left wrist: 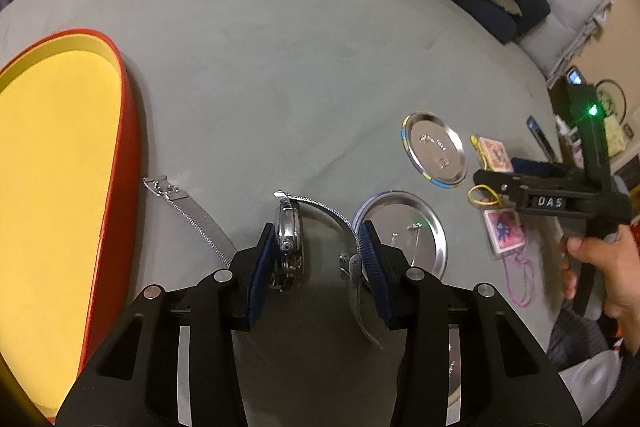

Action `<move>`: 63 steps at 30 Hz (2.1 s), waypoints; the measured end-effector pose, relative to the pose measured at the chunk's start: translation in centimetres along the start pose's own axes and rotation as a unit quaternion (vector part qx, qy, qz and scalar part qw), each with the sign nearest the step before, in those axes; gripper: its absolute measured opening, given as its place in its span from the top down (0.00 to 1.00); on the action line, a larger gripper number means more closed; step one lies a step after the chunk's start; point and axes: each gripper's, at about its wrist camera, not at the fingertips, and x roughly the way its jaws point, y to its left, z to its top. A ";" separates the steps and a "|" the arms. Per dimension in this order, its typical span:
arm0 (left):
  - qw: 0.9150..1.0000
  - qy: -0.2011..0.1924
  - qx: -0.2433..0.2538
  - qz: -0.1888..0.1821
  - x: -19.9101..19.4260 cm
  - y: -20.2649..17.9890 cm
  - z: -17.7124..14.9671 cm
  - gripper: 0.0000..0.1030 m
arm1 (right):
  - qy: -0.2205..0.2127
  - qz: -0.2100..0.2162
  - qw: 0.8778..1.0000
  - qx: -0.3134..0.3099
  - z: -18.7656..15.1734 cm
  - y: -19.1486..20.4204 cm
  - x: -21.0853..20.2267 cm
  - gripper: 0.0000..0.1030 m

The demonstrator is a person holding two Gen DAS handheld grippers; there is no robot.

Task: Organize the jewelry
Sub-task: 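Grasp the silver watch by its case with the left tool, then carry the watch toward the tray with the left tool while the right tool grasps the orange card pendant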

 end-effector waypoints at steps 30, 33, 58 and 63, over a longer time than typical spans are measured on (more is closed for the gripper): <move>0.999 -0.031 0.011 0.029 -0.4 0.5 -1.2 0.79 | -0.031 0.004 0.999 -0.024 0.6 2.2 -2.4 0.39; 0.999 -0.035 0.009 0.031 -0.8 0.6 -1.3 0.79 | -0.039 0.005 0.999 -0.030 0.6 2.8 -2.6 0.39; 0.994 -0.109 0.018 0.016 -6.7 -0.6 0.7 0.80 | -0.135 0.012 0.991 -0.020 0.3 3.5 -8.4 0.39; 0.992 -0.127 0.019 0.014 -8.2 -0.8 1.1 0.80 | -0.149 0.013 0.989 -0.024 0.5 3.9 -9.4 0.39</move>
